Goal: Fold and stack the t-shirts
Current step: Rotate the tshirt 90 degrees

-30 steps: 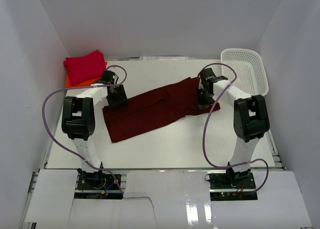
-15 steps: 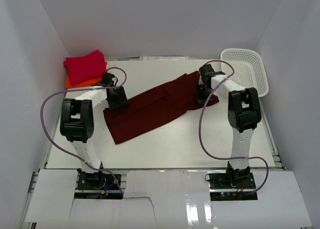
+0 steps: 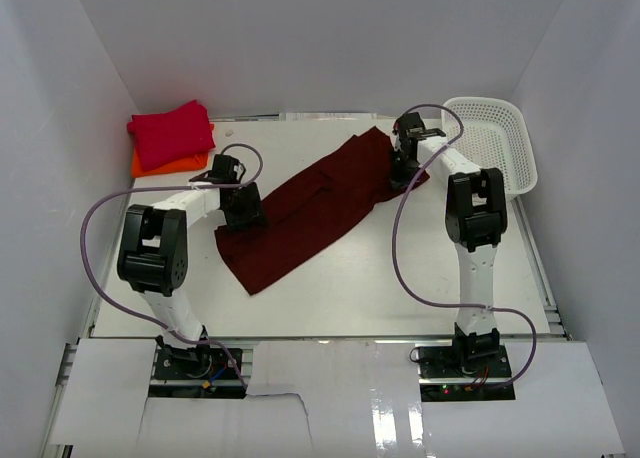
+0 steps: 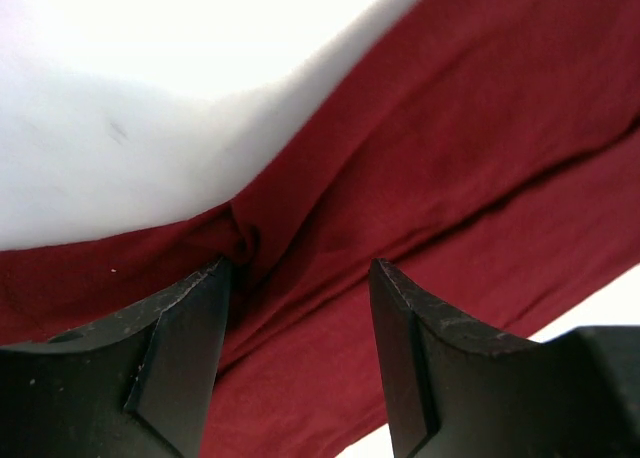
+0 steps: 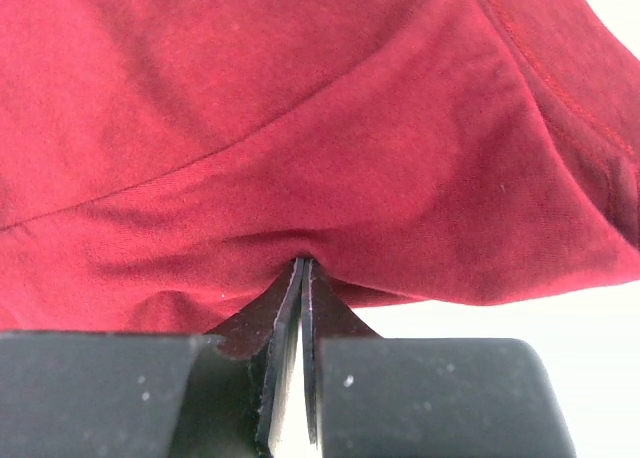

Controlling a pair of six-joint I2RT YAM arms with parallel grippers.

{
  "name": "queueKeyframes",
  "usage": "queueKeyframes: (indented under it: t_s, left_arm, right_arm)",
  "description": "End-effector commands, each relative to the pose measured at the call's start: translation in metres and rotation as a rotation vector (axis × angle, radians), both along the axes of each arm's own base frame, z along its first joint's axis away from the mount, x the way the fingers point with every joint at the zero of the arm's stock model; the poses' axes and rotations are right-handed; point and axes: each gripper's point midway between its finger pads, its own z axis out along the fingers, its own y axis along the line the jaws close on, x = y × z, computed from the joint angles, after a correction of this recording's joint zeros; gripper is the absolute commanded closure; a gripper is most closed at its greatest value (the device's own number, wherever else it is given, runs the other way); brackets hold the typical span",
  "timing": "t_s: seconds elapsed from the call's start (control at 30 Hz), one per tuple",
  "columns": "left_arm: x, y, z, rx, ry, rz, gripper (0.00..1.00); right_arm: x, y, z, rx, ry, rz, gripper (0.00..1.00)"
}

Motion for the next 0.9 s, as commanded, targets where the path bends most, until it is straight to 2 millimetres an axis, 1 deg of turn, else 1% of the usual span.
queueKeyframes:
  t_s: [0.0, 0.03, 0.1, 0.17, 0.23, 0.27, 0.3, 0.33, 0.37, 0.4, 0.43, 0.47, 0.5, 0.53, 0.57, 0.6, 0.63, 0.77, 0.87]
  left_arm:
    - [-0.059, -0.017, -0.024, -0.022, 0.198, -0.028, 0.32]
    - [-0.064, -0.019, -0.024, -0.03, 0.207, -0.027, 0.32]
    - [-0.068, -0.025, -0.016, -0.049, 0.196, -0.024, 0.32]
    - [-0.071, -0.024, -0.012, -0.045, 0.187, -0.016, 0.32]
    - [-0.071, -0.02, -0.003, -0.027, 0.163, 0.01, 0.32]
    - [-0.075, -0.018, -0.002, -0.021, 0.165, 0.02, 0.31]
    - [-0.075, -0.017, 0.005, -0.025, 0.143, 0.032, 0.3]
    - [-0.077, -0.017, 0.008, -0.032, 0.137, 0.042, 0.3]
    - [-0.085, -0.017, 0.006, -0.042, 0.156, 0.068, 0.3]
    - [-0.087, -0.02, 0.014, -0.065, 0.137, 0.072, 0.3]
    - [-0.09, -0.021, 0.017, -0.081, 0.136, 0.081, 0.3]
    - [-0.097, -0.023, 0.016, -0.1, 0.154, 0.101, 0.3]
    - [-0.101, -0.024, 0.019, -0.113, 0.154, 0.107, 0.3]
    - [-0.102, -0.027, 0.027, -0.14, 0.137, 0.11, 0.3]
    - [-0.109, -0.029, 0.026, -0.154, 0.151, 0.123, 0.3]
    - [-0.112, -0.032, 0.029, -0.168, 0.15, 0.12, 0.3]
    - [-0.114, -0.034, 0.034, -0.181, 0.14, 0.117, 0.3]
    - [-0.129, -0.045, 0.033, -0.2, 0.164, 0.091, 0.3]
    - [-0.139, -0.054, 0.026, -0.202, 0.188, 0.079, 0.3]
  right_arm:
    - [0.018, 0.001, -0.008, -0.003, -0.014, -0.008, 0.92]
    - [0.021, 0.0, -0.013, -0.005, -0.005, -0.011, 0.92]
    - [0.029, 0.0, -0.012, -0.003, -0.016, -0.013, 0.92]
    - [0.035, -0.003, -0.011, -0.001, -0.023, -0.02, 0.92]
    - [0.043, -0.005, -0.01, 0.001, -0.037, -0.025, 0.92]
    - [0.044, -0.001, -0.009, 0.029, -0.036, -0.013, 0.92]
    - [0.046, -0.001, -0.012, 0.036, -0.032, -0.011, 0.92]
    - [0.049, -0.002, -0.013, 0.037, -0.036, -0.012, 0.92]
    - [0.055, -0.002, -0.01, 0.043, -0.049, -0.011, 0.92]
    - [0.056, -0.003, -0.016, 0.051, -0.04, -0.01, 0.92]
    - [0.059, -0.002, -0.016, 0.055, -0.043, -0.008, 0.92]
    - [0.064, -0.001, -0.013, 0.062, -0.056, -0.008, 0.92]
    - [0.065, 0.0, -0.018, 0.068, -0.052, -0.005, 0.92]
    - [0.068, 0.001, -0.018, 0.073, -0.057, -0.004, 0.92]
    - [0.071, 0.001, -0.018, 0.079, -0.063, -0.003, 0.92]
    - [0.071, 0.004, -0.022, 0.092, -0.059, 0.0, 0.92]
    - [0.075, 0.005, -0.021, 0.102, -0.072, 0.001, 0.92]
    - [0.082, 0.013, -0.024, 0.149, -0.083, -0.002, 0.92]
    - [0.089, 0.019, -0.021, 0.183, -0.106, -0.003, 0.92]
